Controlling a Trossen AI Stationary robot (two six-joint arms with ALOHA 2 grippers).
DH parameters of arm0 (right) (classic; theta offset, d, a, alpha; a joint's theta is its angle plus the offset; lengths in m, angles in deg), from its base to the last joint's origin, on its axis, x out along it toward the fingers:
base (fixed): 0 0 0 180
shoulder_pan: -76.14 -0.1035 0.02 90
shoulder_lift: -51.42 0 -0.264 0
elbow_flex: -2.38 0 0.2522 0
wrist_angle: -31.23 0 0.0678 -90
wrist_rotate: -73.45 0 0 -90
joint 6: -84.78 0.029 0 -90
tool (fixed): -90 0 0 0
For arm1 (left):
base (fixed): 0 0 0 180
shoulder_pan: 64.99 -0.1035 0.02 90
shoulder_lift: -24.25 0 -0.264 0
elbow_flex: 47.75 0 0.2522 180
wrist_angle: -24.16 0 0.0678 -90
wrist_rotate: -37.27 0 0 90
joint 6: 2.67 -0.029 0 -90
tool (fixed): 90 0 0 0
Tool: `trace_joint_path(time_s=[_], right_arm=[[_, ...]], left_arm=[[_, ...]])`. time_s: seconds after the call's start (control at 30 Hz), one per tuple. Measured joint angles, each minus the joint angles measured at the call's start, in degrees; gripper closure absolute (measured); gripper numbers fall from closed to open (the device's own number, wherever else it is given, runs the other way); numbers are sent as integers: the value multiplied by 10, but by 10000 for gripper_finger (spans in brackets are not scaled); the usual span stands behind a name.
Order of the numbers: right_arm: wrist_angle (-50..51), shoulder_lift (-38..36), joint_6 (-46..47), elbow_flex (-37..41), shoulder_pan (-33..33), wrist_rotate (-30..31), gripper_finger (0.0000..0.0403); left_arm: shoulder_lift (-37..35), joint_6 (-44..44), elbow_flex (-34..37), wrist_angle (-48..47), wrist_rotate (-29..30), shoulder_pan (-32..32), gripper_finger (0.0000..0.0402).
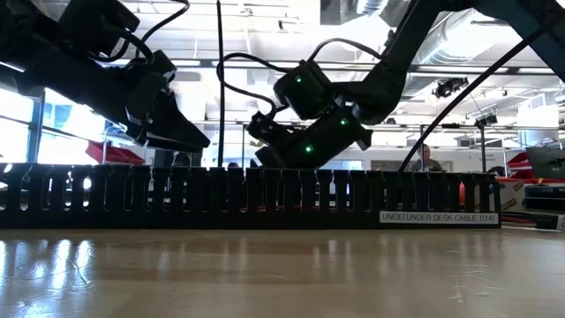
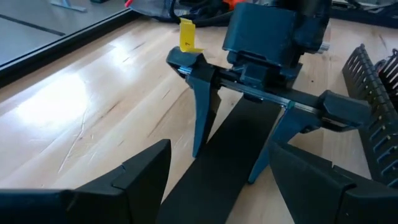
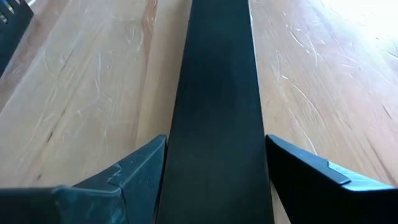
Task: Ziptie cables
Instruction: Close the black cable duct
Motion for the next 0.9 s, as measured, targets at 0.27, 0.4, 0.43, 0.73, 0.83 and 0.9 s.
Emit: trace_joint_path(time_s=[0.27,0.4,0.43,0.73,0.83,0.9], right_arm=[[-48,33,-10,-3,0,5,187],[-65,38,-10,-3,0,12,187],[-65,36,-10,-3,0,12,187],[-9,-30,-15,3,0,37,187],[27,-61,-21,6,1,60,188],[50,-82,-26,6,1,77,188]], left_arm=[[0,-17,-3,31,0,2,149],[-17,-53,-19,14,1,12,155],[-25,-60,-24,2,3,16,161],[-151,-50,-49,-175,46,47,316],[-193,-27,-49,-241,71,60,383],[-219,-14,-49,-271,95,71,392]])
